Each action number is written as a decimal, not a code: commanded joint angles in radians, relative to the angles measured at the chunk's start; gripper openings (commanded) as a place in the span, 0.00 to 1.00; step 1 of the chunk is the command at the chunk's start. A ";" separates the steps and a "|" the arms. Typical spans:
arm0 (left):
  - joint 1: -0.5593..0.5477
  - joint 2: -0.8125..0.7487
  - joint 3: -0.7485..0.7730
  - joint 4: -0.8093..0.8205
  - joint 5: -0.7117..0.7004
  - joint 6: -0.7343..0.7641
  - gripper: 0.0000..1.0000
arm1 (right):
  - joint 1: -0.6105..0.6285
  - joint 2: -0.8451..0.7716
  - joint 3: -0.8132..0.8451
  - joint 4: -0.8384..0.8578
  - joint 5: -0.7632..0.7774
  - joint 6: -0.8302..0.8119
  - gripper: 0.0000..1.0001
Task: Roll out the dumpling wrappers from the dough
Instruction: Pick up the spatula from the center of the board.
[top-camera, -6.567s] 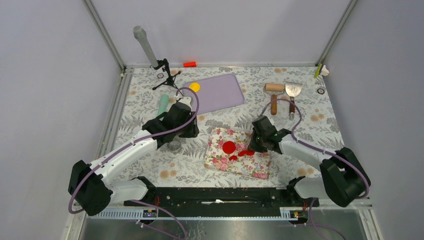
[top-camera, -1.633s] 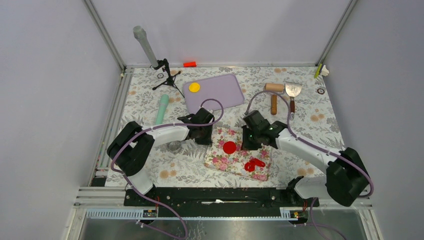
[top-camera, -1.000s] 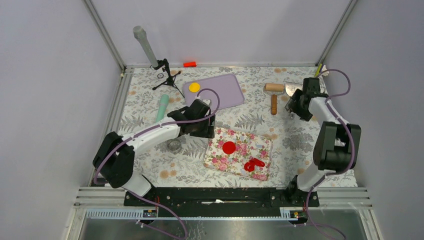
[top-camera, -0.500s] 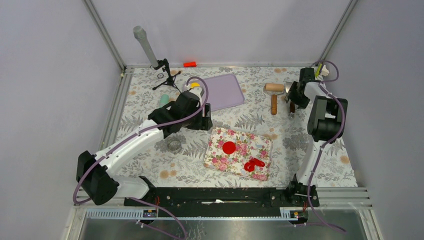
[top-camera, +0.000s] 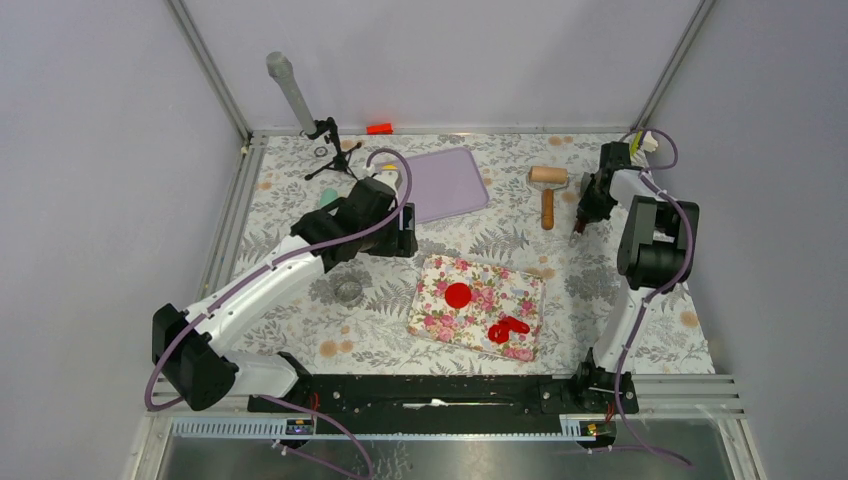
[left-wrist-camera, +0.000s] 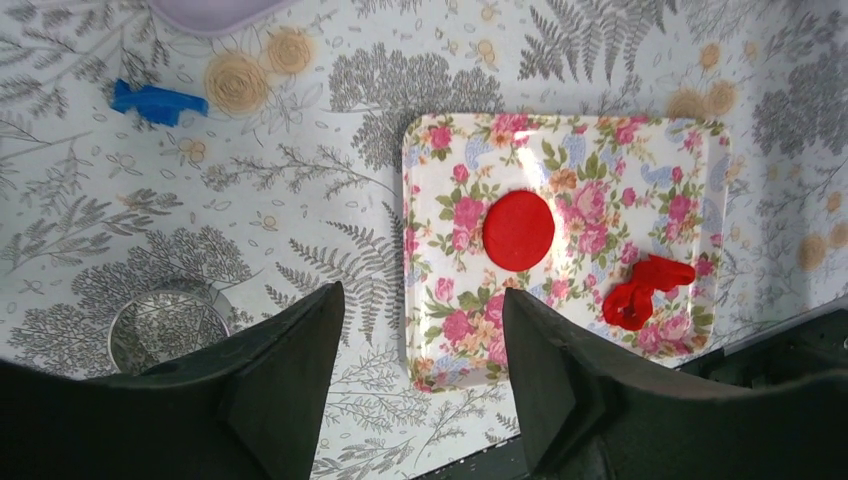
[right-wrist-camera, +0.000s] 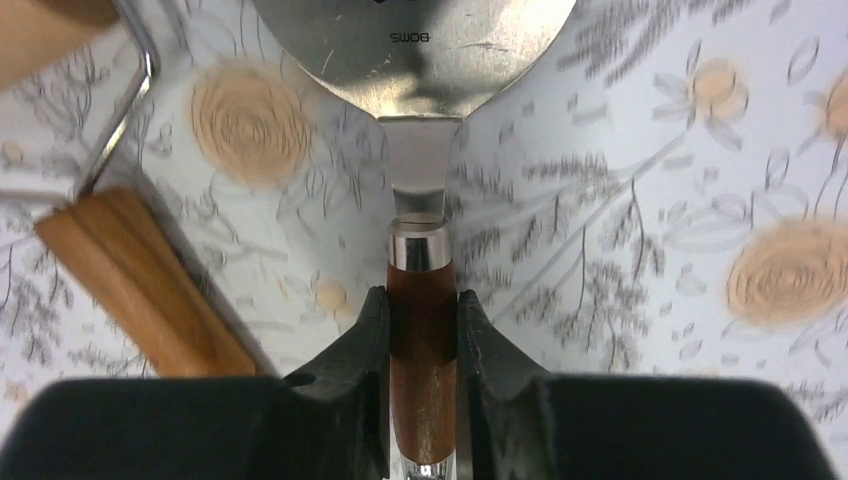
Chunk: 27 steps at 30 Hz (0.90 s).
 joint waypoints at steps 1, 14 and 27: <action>0.011 -0.007 0.103 -0.012 -0.054 -0.002 0.64 | 0.004 -0.203 -0.098 -0.017 -0.075 0.061 0.00; 0.139 0.019 0.230 0.003 0.308 0.041 0.72 | 0.143 -0.683 -0.355 0.070 -0.349 0.102 0.00; 0.220 0.145 0.435 0.006 0.659 -0.048 0.90 | 0.625 -0.749 -0.358 0.008 -0.413 -0.022 0.00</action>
